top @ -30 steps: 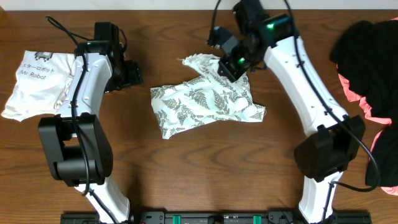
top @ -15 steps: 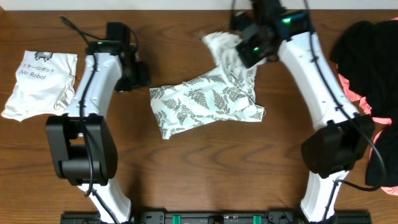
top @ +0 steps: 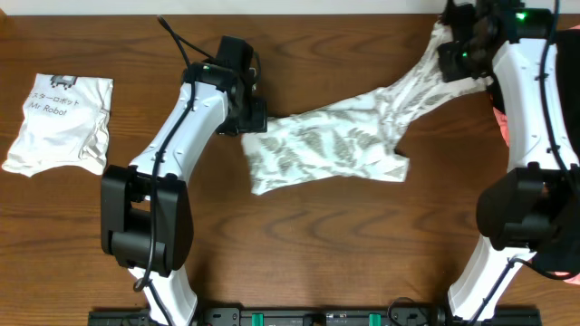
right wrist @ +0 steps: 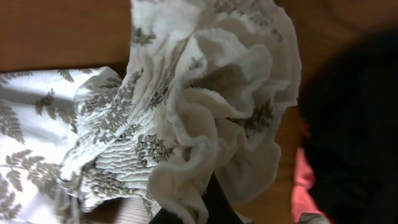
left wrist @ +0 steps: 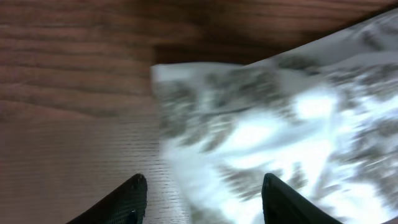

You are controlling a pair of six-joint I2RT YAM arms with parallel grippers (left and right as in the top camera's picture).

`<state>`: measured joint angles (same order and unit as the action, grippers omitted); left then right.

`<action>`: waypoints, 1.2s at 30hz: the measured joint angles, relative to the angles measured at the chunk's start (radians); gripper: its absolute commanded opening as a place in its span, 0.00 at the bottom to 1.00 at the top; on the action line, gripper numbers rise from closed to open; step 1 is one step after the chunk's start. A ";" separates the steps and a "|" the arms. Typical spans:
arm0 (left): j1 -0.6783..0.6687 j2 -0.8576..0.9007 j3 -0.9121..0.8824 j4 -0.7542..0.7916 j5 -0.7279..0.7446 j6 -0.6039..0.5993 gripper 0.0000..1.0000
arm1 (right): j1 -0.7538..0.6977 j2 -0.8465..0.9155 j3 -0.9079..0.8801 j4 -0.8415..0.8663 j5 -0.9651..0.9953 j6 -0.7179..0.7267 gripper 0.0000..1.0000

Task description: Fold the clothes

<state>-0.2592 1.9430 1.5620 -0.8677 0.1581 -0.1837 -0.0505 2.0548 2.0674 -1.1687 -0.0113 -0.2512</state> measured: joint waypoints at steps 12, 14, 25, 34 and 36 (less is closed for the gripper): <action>-0.005 0.000 0.000 0.001 0.015 -0.015 0.25 | -0.128 0.000 0.146 -0.035 0.039 -0.035 0.01; -0.010 0.000 0.000 0.000 0.032 -0.022 0.07 | -0.118 0.000 0.150 -0.040 0.034 -0.050 0.01; -0.170 0.000 0.000 0.085 0.122 -0.034 0.06 | -0.051 0.000 0.150 -0.049 -0.057 -0.071 0.01; -0.324 0.027 -0.001 0.230 0.132 -0.087 0.06 | -0.013 0.000 0.150 -0.065 -0.114 -0.070 0.01; -0.341 0.066 -0.001 0.237 0.132 -0.100 0.06 | -0.012 0.000 0.150 -0.068 -0.121 -0.070 0.01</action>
<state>-0.5999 2.0087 1.5608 -0.6308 0.2897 -0.2840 -0.0624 2.0548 2.2169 -1.2366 -0.1322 -0.3214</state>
